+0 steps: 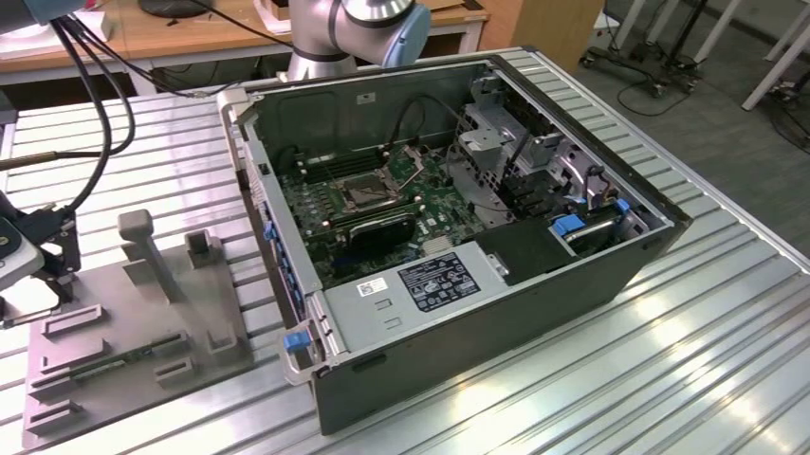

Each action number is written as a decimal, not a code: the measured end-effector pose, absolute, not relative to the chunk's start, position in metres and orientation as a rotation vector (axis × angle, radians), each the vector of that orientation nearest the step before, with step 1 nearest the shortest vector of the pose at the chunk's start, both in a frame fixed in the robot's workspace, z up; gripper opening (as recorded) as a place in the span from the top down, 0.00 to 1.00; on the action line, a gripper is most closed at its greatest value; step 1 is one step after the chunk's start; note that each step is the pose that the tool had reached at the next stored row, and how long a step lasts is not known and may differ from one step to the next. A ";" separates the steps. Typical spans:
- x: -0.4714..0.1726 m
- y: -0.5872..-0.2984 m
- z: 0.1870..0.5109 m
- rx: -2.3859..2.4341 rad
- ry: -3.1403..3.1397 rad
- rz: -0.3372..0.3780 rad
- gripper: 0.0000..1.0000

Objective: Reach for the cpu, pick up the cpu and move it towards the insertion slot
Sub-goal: 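Pick up the cpu and move it towards the insertion slot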

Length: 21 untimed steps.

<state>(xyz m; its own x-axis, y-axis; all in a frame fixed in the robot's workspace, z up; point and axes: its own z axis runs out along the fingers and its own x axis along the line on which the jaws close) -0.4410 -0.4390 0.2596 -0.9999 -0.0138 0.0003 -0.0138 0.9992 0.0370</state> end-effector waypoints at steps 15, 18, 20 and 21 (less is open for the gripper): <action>-0.436 -0.439 0.265 0.022 -3.139 -0.058 0.45; -0.432 -0.439 0.265 0.022 -3.138 -0.058 0.45; -0.432 -0.439 0.265 0.021 -3.138 -0.058 0.45; -0.432 -0.439 0.267 0.021 -3.138 -0.059 0.45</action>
